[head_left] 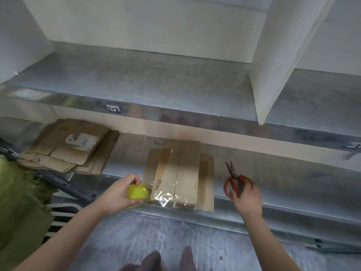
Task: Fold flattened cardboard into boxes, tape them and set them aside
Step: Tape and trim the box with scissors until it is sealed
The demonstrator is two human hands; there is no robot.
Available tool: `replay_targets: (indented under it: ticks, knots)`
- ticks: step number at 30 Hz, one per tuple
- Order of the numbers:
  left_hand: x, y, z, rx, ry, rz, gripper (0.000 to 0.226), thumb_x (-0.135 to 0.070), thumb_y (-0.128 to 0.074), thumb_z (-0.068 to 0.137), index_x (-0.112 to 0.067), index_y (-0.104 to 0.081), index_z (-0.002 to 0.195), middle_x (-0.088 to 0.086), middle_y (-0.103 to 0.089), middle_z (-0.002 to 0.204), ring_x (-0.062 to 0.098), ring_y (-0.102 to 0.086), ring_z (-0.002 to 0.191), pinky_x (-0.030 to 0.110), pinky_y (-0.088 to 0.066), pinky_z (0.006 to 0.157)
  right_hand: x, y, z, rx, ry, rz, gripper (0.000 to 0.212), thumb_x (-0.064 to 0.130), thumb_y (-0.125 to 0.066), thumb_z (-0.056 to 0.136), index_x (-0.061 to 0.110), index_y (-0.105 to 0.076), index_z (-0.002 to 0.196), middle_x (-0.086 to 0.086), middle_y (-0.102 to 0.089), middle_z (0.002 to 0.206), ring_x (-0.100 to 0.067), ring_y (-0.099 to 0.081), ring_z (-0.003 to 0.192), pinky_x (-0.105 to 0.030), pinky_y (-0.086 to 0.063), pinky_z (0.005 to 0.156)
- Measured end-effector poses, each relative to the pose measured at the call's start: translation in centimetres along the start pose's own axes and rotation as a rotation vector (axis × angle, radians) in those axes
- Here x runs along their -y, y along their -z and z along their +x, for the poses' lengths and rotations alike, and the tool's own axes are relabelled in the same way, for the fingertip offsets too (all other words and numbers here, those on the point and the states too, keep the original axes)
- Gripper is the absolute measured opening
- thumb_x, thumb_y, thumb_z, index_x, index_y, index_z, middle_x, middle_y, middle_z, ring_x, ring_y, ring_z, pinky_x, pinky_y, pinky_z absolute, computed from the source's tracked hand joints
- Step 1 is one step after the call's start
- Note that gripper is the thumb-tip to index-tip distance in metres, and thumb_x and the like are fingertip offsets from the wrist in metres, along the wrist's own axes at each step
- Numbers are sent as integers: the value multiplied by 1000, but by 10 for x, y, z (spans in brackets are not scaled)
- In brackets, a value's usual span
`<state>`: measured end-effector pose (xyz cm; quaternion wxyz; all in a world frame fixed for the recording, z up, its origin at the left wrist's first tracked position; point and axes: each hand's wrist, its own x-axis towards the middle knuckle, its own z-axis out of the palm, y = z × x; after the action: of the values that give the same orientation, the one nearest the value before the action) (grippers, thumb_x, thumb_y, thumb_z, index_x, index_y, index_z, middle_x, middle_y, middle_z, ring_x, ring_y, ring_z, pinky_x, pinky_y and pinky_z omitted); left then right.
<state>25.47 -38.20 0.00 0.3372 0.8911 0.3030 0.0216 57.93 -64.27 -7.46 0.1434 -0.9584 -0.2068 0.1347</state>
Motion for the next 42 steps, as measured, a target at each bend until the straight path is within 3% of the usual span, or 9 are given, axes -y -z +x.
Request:
replay_targets:
  ticks: [6,9,12,17,22,26,29,34,42]
  knots:
    - [0,2,-1,31,0,31,46,-35,-85,66,-28,-45,88,-13,-54,97,-3,-48,95,12,-37,78,-5,-3,-28,-160,211,-136,54,52,-32,92,34,-42,142,6,-38,151,-17,-29,139,-57,-28,102]
    - [0,5,0,45,-17,42,47,-36,-86,65,-28,-45,87,-12,-54,95,0,-49,91,13,-37,74,1,1,-55,-199,240,-102,59,54,-22,92,32,-40,144,2,-43,148,-20,-36,137,-54,-31,105]
    - [5,6,2,82,-37,52,48,-38,-86,64,-29,-44,88,-12,-55,97,3,-50,93,16,-38,76,20,5,-94,-247,251,12,54,51,-31,94,31,-41,143,1,-42,149,-22,-37,137,-51,-32,108]
    - [10,9,-3,126,-84,55,49,-34,-86,62,-27,-45,87,-9,-54,98,-1,-47,92,9,-33,73,66,-10,-162,-319,344,111,47,47,-37,94,29,-47,137,2,-46,143,-21,-38,137,-46,-34,110]
    - [16,10,-4,155,-141,46,50,-31,-86,61,-28,-42,85,-13,-51,91,-1,-46,85,10,-33,69,121,-32,-203,-281,457,93,46,43,-39,95,30,-44,139,5,-43,146,-17,-28,141,-40,-22,117]
    - [22,10,-6,155,-170,45,50,-31,-86,60,-27,-43,86,-9,-52,90,11,-47,85,18,-34,68,161,-49,-206,-250,508,13,47,38,-43,93,30,-44,139,2,-45,147,-24,-33,141,-43,-17,116]
    - [27,10,-7,157,-169,45,51,-32,-85,60,-22,-46,91,-5,-54,94,14,-48,89,26,-34,70,179,-59,-203,-195,488,-32,48,39,-39,92,37,-41,140,1,-44,148,-28,-36,140,-44,-23,118]
    - [31,11,-6,204,-211,40,49,-29,-84,64,-33,-41,87,-9,-52,95,12,-46,91,12,-31,68,181,-73,-201,-103,419,-72,49,43,-33,93,43,-39,142,1,-44,149,-32,-39,138,-48,-39,109]
    - [30,20,11,207,-283,192,42,-31,-76,68,-29,-42,92,-9,-49,101,15,-48,93,28,-32,71,176,-76,-190,-107,461,-163,57,36,-45,92,44,-31,146,2,-42,150,-29,-40,138,-50,-22,112]
